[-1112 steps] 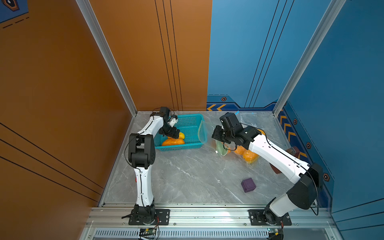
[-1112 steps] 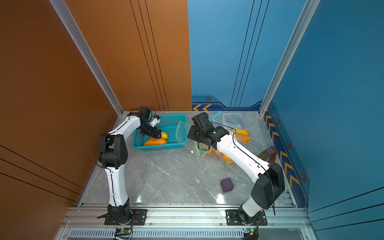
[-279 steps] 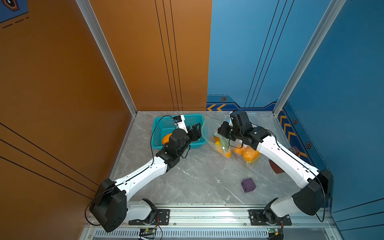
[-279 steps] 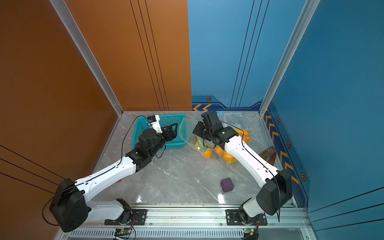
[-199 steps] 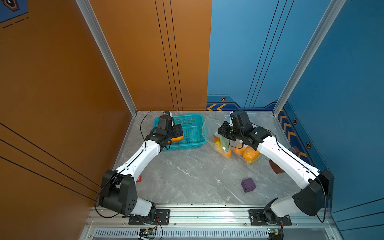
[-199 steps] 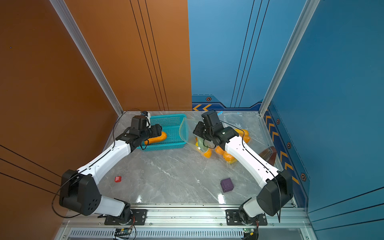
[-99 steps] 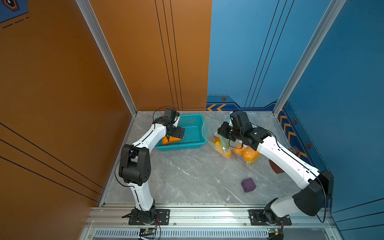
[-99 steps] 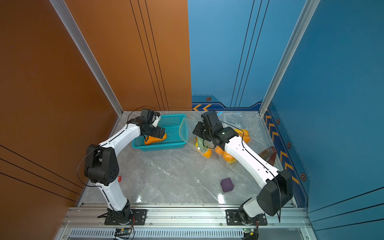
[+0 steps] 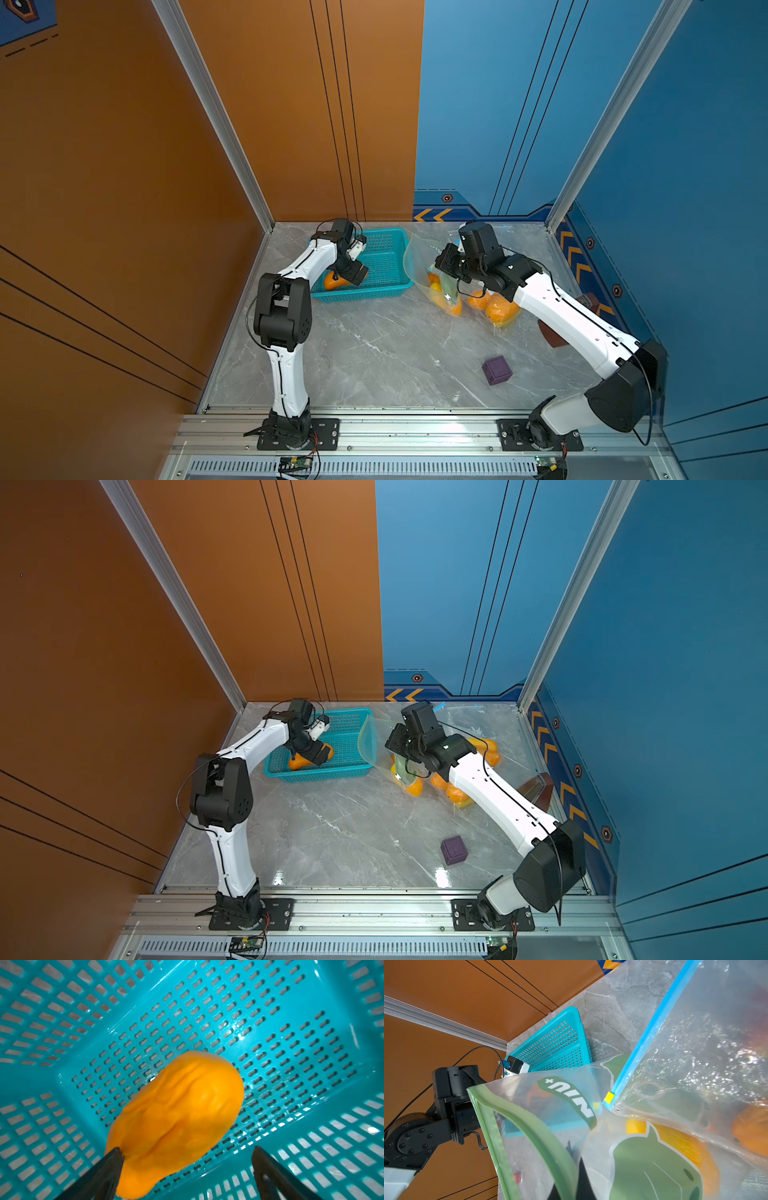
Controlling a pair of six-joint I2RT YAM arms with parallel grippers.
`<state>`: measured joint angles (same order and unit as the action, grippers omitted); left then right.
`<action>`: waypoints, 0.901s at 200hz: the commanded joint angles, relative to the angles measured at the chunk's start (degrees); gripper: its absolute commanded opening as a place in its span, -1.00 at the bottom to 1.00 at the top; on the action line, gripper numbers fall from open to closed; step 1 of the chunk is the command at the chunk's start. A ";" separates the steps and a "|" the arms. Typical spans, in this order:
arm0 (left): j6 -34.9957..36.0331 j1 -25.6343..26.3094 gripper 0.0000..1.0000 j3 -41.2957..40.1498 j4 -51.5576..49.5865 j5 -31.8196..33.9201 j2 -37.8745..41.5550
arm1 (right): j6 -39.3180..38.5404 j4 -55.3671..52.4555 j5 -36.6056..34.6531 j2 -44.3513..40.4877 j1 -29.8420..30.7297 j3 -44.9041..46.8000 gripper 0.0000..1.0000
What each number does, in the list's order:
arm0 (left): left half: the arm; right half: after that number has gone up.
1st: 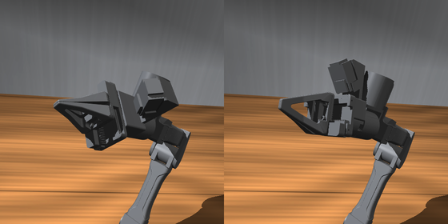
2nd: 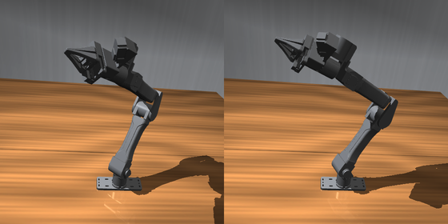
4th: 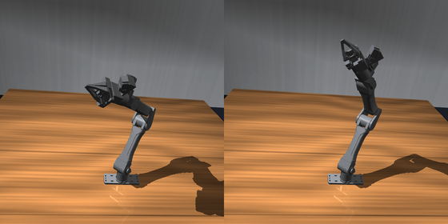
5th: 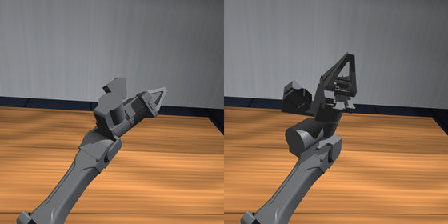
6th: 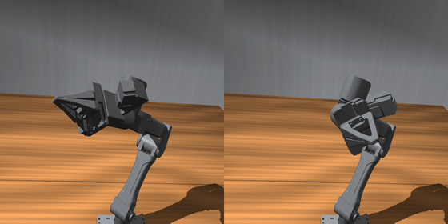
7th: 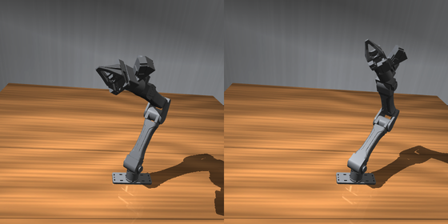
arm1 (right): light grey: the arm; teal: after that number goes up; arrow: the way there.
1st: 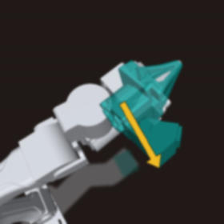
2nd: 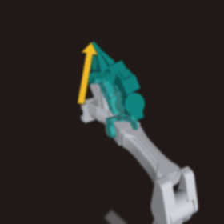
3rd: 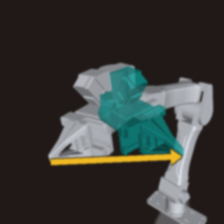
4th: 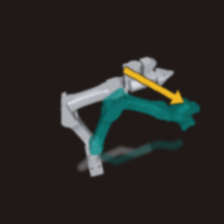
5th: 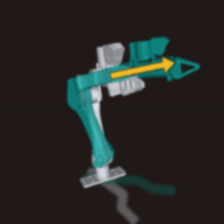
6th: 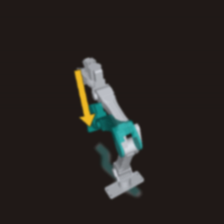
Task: Place the mango in a zip-top bag and seal the zipper
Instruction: Pick up the mango from the basket.
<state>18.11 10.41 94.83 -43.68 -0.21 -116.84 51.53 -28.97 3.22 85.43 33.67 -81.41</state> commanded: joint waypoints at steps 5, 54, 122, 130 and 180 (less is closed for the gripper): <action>2.48 -0.51 0.96 3.17 -2.99 1.53 -2.78 | 0.68 -1.43 -1.39 -0.31 0.33 -0.08 -1.00; 2.37 -0.31 0.96 7.83 -3.21 5.69 -7.85 | 0.42 -1.79 -1.38 0.26 0.35 -0.33 -1.00; -0.15 -0.36 0.87 12.89 -3.18 6.25 -11.76 | -0.11 -2.67 -1.74 1.55 1.10 -1.96 -1.00; -0.56 -0.31 0.76 13.20 -3.17 6.01 -11.96 | -0.11 -2.67 -1.73 1.67 1.19 -2.04 -1.00; -3.02 -0.21 -0.16 14.59 -3.08 3.90 -11.51 | -0.37 -2.76 -1.86 1.84 1.32 -2.09 -1.00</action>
<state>16.58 10.39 107.46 -45.39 5.43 -128.20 51.48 -29.61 2.81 86.74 34.74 -81.49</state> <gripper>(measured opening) 0.530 0.046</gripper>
